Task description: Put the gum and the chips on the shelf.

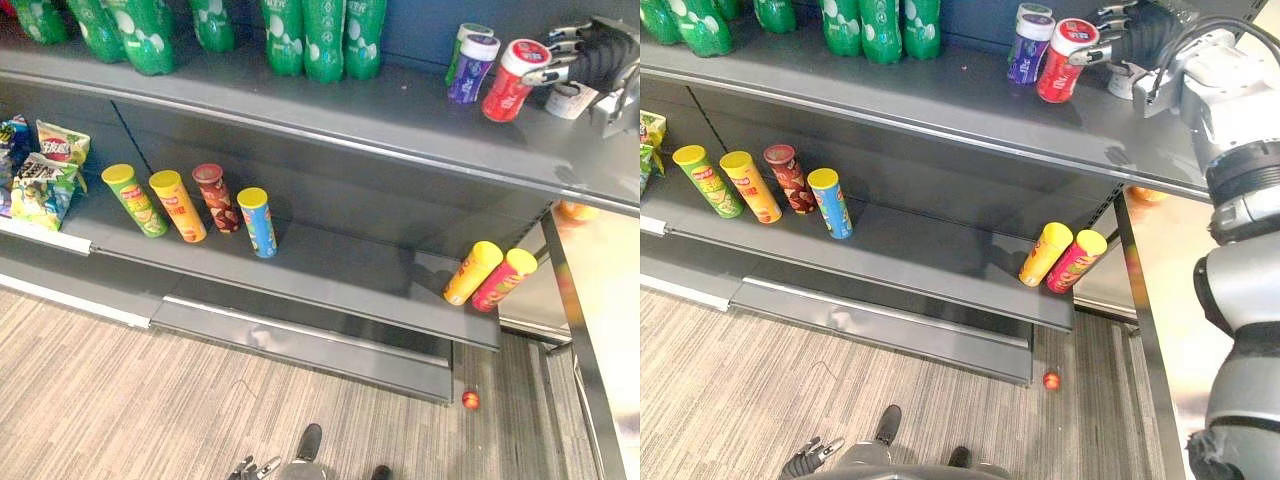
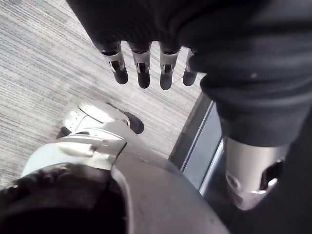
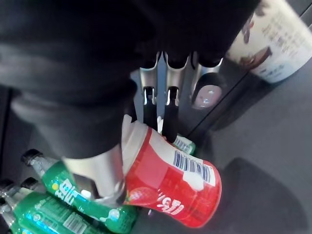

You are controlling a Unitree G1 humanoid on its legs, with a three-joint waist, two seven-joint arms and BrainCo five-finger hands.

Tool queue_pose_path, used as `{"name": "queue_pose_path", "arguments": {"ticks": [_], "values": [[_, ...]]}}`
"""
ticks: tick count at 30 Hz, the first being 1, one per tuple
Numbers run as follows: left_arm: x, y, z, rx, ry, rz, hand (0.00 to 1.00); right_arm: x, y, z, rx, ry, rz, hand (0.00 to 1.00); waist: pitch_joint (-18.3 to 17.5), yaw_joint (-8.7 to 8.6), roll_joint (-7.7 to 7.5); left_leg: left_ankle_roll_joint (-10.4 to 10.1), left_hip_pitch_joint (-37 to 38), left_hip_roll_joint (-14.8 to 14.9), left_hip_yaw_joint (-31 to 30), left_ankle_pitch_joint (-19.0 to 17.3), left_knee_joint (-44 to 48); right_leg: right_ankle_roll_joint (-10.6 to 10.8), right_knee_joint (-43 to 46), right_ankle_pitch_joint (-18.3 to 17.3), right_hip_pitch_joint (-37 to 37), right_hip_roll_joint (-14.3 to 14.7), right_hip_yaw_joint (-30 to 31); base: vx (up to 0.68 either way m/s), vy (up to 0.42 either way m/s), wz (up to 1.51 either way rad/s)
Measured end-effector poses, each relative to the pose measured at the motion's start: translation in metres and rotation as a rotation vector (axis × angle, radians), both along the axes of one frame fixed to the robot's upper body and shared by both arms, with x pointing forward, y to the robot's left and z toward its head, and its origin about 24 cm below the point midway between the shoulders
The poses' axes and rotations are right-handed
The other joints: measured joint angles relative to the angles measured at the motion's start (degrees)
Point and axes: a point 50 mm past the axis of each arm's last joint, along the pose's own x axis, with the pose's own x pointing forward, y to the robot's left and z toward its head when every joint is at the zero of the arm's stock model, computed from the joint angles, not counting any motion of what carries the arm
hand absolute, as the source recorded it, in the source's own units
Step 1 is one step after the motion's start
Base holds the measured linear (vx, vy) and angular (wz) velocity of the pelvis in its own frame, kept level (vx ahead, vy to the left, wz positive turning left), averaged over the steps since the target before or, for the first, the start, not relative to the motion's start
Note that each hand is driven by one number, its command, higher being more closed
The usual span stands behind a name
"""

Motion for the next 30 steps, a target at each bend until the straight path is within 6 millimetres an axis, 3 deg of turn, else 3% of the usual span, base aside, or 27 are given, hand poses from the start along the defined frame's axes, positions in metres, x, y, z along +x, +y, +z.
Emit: {"name": "queue_pose_path", "arguments": {"ticks": [7, 17, 30], "values": [[0.007, 0.0, 0.001, -0.001, -0.017, -0.005, 0.0, 0.004, 0.01, 0.0, 0.04, -0.015, 0.021, 1.0, 1.22, 0.02, -0.26, -0.03, -0.06, -0.13, -0.03, -0.03, 0.0, -0.19, 0.09, -0.12, -0.03, -0.12, -0.08, 0.0, -0.001, 0.0], [0.009, -0.001, 0.001, -0.015, -0.026, 0.018, 0.0, 0.007, 0.002, -0.005, 0.107, -0.006, -0.012, 1.0, 1.63, 0.04, -0.13, -0.09, -0.02, 0.05, -0.11, -0.04, 0.0, -0.76, 1.14, -0.51, -0.51, -0.04, -0.03, 0.0, 0.0, 0.0], [0.008, -0.001, 0.001, -0.018, -0.014, 0.022, 0.0, 0.004, -0.029, -0.008, 0.193, 0.032, -0.144, 1.0, 3.08, 0.02, -0.39, -0.21, -0.06, 0.05, -0.72, -0.04, 0.0, -0.75, 1.03, -0.51, -0.4, 0.07, -0.26, 0.0, 0.0, 0.0]]}}
